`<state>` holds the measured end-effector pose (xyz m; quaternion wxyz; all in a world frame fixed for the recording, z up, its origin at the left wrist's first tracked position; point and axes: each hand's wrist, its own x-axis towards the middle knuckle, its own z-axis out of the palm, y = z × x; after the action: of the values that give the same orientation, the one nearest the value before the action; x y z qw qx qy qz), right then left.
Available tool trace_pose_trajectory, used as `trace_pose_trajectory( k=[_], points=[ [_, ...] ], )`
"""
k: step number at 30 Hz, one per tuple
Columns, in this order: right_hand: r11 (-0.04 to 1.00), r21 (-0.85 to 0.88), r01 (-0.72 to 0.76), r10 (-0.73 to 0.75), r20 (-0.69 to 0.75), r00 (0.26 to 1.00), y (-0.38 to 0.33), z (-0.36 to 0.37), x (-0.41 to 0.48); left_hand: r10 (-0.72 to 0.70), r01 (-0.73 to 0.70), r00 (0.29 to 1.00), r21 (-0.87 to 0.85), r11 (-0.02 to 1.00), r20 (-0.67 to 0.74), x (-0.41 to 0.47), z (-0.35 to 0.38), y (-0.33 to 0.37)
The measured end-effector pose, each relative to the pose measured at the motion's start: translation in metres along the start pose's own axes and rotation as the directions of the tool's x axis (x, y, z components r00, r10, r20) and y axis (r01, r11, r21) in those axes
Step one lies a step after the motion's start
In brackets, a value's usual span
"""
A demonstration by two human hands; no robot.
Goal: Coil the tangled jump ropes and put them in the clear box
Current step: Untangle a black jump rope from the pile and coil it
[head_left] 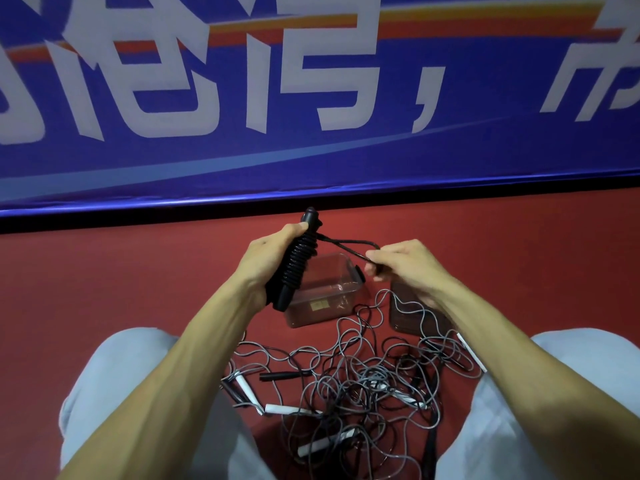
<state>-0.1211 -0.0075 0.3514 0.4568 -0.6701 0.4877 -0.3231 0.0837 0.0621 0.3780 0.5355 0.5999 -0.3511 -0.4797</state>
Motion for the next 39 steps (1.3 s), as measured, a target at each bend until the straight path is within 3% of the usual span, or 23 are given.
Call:
trace_pose_trajectory(
  k=[2,5,7,9,11,14,16,19,23,26,28,30,32,34,37,39],
  points=[
    [0.975,0.219,0.044,-0.042,-0.014,0.999,-0.003,0.000,0.000,0.045,-0.045,0.999,0.004,0.999,-0.005,0.001,0.000,-0.001],
    [0.966,0.250,0.067,-0.071,0.003,0.998,-0.005,-0.002,-0.001,0.218,-0.216,0.976,0.167,0.962,0.007,0.008,-0.004,-0.008],
    [0.995,0.056,0.084,-0.090,0.107,0.990,-0.006,-0.004,-0.002,0.324,-0.287,0.946,0.486,0.825,0.007,0.014,-0.006,-0.016],
    [0.938,-0.303,0.167,-0.125,0.152,0.980,-0.007,-0.004,-0.006,0.385,-0.267,0.923,0.733,0.626,0.007,0.014,-0.005,-0.021],
    [0.852,-0.472,0.227,-0.171,0.159,0.972,-0.011,-0.006,-0.010,0.438,-0.293,0.898,0.807,0.513,0.048,0.013,-0.003,-0.022],
    [0.809,-0.522,0.270,-0.226,0.148,0.963,-0.015,-0.008,-0.015,0.478,-0.333,0.872,0.838,0.433,0.100,0.016,0.000,-0.026],
    [0.802,-0.495,0.334,-0.295,0.158,0.942,-0.016,-0.003,-0.021,0.477,-0.337,0.872,0.837,0.431,0.105,0.017,0.000,-0.028],
    [0.881,-0.254,0.399,-0.367,0.164,0.916,-0.015,0.007,-0.029,0.450,-0.366,0.878,0.833,0.415,0.162,0.017,0.003,-0.030],
    [0.918,-0.042,0.394,-0.368,0.278,0.887,-0.011,0.008,-0.023,0.431,-0.378,0.880,0.843,0.383,0.199,0.017,0.004,-0.031],
    [0.926,0.126,0.357,-0.378,0.344,0.859,-0.012,0.008,-0.022,0.415,-0.387,0.887,0.811,0.438,0.199,0.016,0.000,-0.027],
    [0.908,0.069,0.414,-0.418,0.233,0.878,-0.012,0.011,-0.021,0.403,-0.406,0.891,0.763,0.503,0.209,0.017,0.000,-0.027],
    [0.864,-0.098,0.494,-0.494,0.031,0.869,-0.009,0.013,-0.019,0.379,-0.420,0.894,0.743,0.520,0.240,0.018,0.001,-0.031],
    [0.760,-0.291,0.581,-0.627,-0.098,0.772,-0.006,0.011,-0.015,0.355,-0.445,0.888,0.741,0.503,0.293,0.016,0.004,-0.032],
    [0.695,-0.373,0.615,-0.698,-0.145,0.701,-0.007,0.008,-0.011,0.351,-0.466,0.881,0.717,0.518,0.318,0.014,0.009,-0.032],
    [0.736,-0.217,0.641,-0.672,-0.124,0.730,-0.011,0.008,-0.011,0.338,-0.469,0.883,0.634,0.615,0.324,0.013,0.012,-0.029],
    [0.798,-0.071,0.599,-0.603,-0.122,0.788,-0.015,0.009,-0.013,0.292,-0.430,0.896,0.492,0.757,0.335,0.012,0.014,-0.028]
  ],
)
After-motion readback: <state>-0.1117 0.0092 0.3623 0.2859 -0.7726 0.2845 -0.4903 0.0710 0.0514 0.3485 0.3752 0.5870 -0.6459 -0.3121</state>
